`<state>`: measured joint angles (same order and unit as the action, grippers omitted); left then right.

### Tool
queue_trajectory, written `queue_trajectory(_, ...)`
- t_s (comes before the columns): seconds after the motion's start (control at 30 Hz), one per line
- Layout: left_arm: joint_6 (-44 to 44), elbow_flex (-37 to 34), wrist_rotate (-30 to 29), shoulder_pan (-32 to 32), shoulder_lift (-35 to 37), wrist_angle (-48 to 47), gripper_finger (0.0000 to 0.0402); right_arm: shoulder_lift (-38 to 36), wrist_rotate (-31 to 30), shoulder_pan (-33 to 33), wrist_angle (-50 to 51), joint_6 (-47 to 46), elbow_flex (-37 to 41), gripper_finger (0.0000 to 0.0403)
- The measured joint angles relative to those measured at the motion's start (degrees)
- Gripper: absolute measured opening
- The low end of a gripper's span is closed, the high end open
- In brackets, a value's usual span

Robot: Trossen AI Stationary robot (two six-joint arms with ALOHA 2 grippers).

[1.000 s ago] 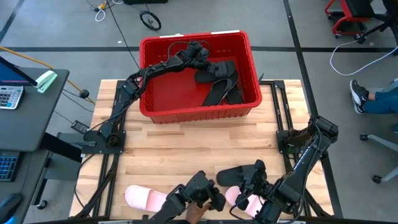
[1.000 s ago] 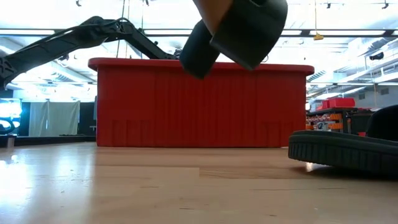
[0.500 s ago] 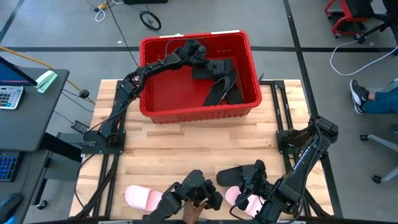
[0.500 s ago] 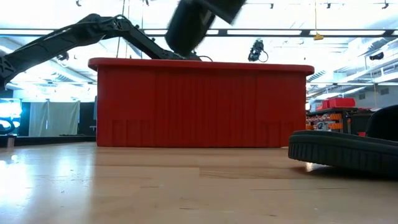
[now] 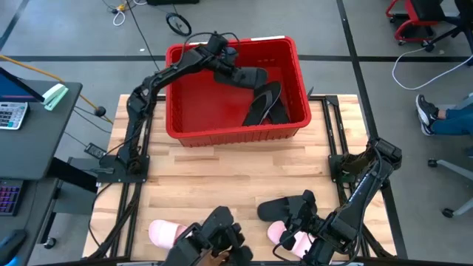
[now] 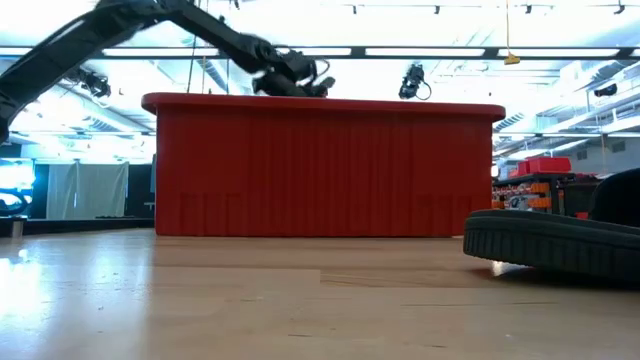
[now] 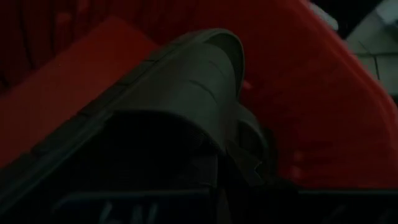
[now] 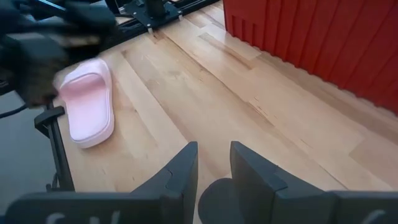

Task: Pick and place slides into bin
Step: Put the left black slide into the red container

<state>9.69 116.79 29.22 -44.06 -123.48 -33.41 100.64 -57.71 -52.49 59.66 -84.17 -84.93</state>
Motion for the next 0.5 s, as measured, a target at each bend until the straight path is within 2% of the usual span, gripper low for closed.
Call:
queue_trajectory(0.27,-7.77,0.04,0.18,0.58,5.75,-11.98,0.0011,0.00,0.00,0.30,-0.15,-0.25,0.00,0.0100)
queue_trajectory(0.5,-12.53,0.04,-0.67,0.84,7.73,-20.08,0.0012,0.01,-0.02,0.37,-0.15,-0.27,0.00,0.0100)
